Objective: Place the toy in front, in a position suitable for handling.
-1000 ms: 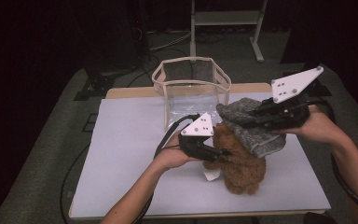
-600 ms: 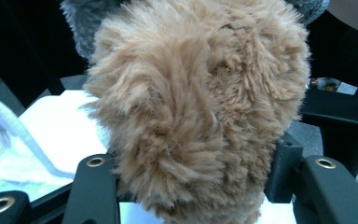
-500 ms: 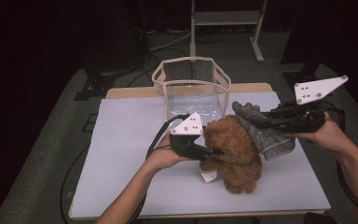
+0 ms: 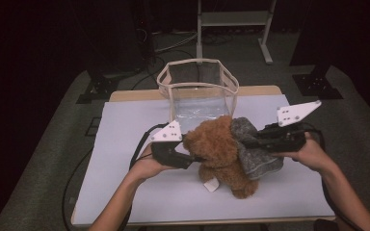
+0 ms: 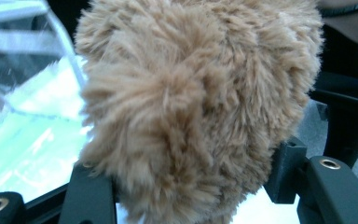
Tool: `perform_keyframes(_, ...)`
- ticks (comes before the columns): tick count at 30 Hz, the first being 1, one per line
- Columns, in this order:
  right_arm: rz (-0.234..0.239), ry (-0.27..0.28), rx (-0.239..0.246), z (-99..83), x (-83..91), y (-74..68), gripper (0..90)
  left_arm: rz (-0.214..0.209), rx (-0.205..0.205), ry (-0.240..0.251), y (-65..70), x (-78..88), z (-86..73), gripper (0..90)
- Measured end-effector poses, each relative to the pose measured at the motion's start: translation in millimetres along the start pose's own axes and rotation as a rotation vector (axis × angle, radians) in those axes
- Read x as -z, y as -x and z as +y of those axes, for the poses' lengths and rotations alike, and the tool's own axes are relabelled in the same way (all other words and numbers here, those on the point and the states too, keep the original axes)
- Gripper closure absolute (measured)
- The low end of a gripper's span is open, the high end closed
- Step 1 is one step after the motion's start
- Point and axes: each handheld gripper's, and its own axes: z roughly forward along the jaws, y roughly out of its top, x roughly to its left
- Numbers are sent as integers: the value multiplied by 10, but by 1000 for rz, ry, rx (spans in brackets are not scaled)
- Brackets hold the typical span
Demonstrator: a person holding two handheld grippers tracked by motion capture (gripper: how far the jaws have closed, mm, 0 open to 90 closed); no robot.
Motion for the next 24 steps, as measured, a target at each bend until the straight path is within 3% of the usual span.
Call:
perform_keyframes(5, 32, 0, -20, -198, -329, 18, 769, 3, 24, -23, -20, 154, -260, 366)
perform_keyframes(13, 52, -40, 13, -213, -646, -86, 772, 29, 57, -35, 17, 446, -594, 281)
perform_keyframes(19, 50, -93, 54, -191, -799, -149, 772, 71, 34, -39, 36, 638, -615, 266)
perform_keyframes(24, 57, -117, 71, -201, -917, -189, 772, 70, 0, -75, 54, 585, -547, 253)
